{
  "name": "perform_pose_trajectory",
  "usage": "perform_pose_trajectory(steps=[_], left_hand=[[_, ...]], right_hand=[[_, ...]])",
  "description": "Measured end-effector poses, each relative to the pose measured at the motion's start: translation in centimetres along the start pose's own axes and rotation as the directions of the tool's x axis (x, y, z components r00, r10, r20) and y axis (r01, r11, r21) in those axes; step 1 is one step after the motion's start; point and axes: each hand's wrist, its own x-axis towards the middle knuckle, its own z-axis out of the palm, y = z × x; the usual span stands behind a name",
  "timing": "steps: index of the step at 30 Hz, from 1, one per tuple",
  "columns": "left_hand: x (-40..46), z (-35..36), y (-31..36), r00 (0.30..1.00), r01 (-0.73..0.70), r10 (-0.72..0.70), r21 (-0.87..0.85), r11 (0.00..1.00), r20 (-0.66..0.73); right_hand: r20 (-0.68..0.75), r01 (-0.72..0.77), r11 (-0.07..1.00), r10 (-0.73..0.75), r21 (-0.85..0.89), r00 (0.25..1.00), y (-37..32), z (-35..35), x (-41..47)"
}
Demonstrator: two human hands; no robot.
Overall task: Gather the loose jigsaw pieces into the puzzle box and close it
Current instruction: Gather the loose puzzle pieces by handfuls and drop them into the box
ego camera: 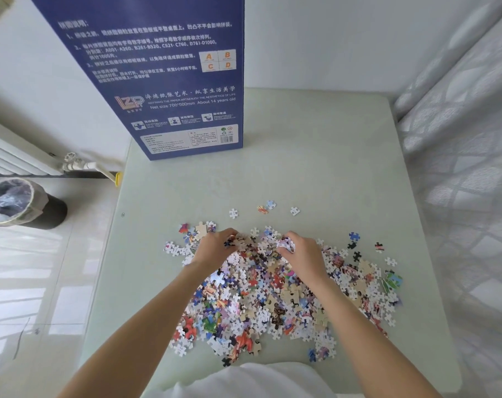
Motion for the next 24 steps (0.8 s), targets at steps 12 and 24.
perform_pose_trajectory(steps=[12,24], left_hand=[[-2.2,-4.8,-0.2,0.991,-0.097,0.087,-0.1,0.99,-0.103],[-2.7,-24.4,3.8,0.855,-0.364,0.287,-0.107,0.925,-0.432]], right_hand=[[-0.084,-0.003,0.997,0.009,0.075,0.996,-3.6,-1.7,-0.3],[-0.324,0.307,0.906,-0.208,0.293,0.923,-15.2,-13.5,4.0]])
